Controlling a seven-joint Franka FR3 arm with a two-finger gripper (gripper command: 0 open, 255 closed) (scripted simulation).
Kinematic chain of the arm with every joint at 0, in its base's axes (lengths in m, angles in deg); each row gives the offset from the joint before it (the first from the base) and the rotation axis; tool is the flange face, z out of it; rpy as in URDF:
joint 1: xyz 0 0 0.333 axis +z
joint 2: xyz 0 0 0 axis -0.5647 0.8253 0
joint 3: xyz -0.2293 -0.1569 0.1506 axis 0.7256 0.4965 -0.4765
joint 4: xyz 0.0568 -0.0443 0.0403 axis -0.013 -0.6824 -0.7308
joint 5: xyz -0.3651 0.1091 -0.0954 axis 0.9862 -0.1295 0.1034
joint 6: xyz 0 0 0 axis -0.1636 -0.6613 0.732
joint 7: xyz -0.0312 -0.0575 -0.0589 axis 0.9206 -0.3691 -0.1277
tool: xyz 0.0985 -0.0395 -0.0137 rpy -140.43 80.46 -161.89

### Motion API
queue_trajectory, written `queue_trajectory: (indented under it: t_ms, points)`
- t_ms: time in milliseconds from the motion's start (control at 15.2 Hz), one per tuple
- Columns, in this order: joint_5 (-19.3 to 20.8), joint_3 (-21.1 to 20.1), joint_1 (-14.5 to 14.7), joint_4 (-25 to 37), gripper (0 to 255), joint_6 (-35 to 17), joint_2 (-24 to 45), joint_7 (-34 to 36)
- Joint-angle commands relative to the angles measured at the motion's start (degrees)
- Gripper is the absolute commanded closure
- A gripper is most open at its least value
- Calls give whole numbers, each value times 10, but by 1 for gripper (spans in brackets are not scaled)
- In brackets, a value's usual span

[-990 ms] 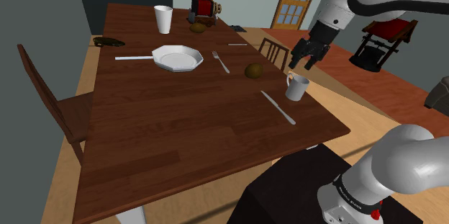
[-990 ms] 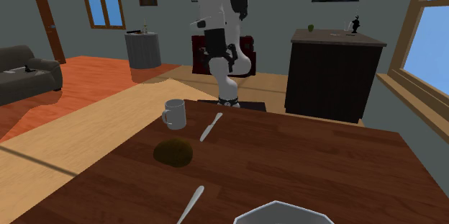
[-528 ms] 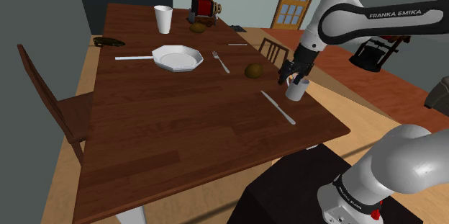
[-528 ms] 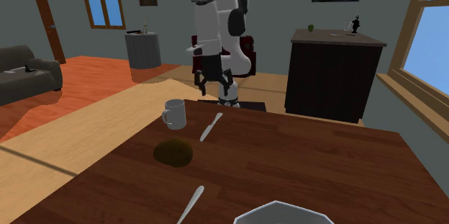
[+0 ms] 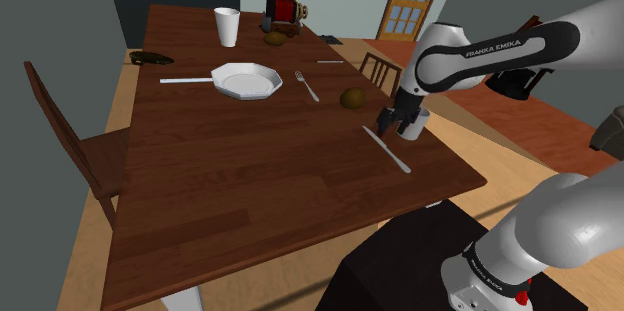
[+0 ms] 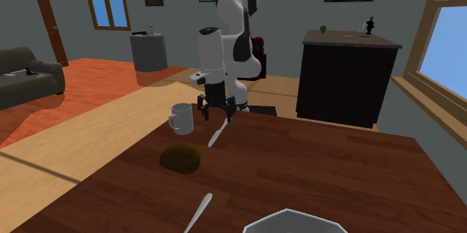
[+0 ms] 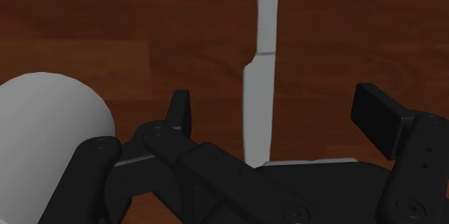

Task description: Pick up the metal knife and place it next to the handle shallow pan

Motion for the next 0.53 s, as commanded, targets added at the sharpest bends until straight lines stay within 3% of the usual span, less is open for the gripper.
queue_trajectory:
  t_ms: [0, 462]
  points:
    - [-1, 0, 1, -8, 0, -22, 14, -2]
    - [-6, 1, 4, -24, 0, -64, 40, -5]
